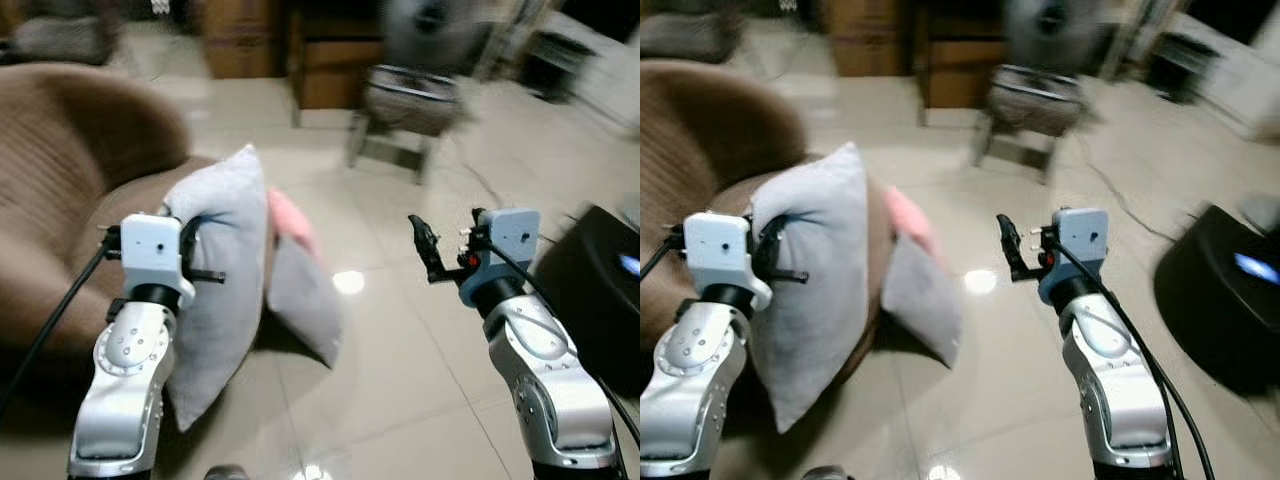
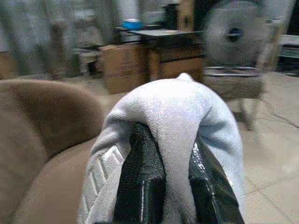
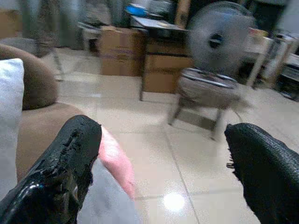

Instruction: Move the pillow to the sofa from floor

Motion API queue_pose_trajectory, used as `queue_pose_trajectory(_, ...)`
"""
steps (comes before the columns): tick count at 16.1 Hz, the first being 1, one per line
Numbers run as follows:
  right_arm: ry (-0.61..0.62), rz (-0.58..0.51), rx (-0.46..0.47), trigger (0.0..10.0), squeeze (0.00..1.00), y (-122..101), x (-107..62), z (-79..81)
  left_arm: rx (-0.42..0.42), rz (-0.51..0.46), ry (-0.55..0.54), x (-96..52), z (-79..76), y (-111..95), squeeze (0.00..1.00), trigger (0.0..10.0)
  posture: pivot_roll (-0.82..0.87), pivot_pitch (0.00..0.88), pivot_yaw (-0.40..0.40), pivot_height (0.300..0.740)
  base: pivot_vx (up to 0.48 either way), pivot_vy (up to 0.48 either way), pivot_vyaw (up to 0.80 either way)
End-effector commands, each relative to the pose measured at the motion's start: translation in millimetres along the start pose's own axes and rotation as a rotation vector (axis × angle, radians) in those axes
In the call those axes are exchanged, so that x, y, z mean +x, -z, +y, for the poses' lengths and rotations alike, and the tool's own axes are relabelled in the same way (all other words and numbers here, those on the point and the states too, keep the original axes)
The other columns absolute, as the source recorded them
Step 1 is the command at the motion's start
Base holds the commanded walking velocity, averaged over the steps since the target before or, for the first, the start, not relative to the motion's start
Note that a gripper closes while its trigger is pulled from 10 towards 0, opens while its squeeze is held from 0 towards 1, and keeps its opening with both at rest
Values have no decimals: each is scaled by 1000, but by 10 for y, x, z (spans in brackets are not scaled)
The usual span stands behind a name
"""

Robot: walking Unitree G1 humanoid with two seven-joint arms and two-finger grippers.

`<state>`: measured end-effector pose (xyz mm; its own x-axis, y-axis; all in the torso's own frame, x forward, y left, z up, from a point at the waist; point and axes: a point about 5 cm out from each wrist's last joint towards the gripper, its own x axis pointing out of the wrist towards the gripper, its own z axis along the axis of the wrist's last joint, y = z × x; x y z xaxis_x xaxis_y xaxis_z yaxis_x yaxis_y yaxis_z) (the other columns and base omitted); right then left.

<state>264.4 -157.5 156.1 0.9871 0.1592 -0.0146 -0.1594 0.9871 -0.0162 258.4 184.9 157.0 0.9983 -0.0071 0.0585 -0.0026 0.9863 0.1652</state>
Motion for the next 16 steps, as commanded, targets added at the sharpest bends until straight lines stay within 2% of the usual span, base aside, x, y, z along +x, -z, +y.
queue_pose_trajectory(1,27,0,-10,10000,0,13,-4,-49,10,-67,22,38,-39,-121,0,10000,69,0,-84,740,0,266,-800)
queue_pose_trajectory(2,28,0,-9,10000,0,13,-4,-49,11,-67,23,38,-38,-121,0,10000,69,0,-84,740,0,266,-800)
queue_pose_trajectory(16,34,13,-26,10000,0,36,-10,-37,17,-60,28,44,-45,-111,0,10000,65,0,-84,740,0,294,0)
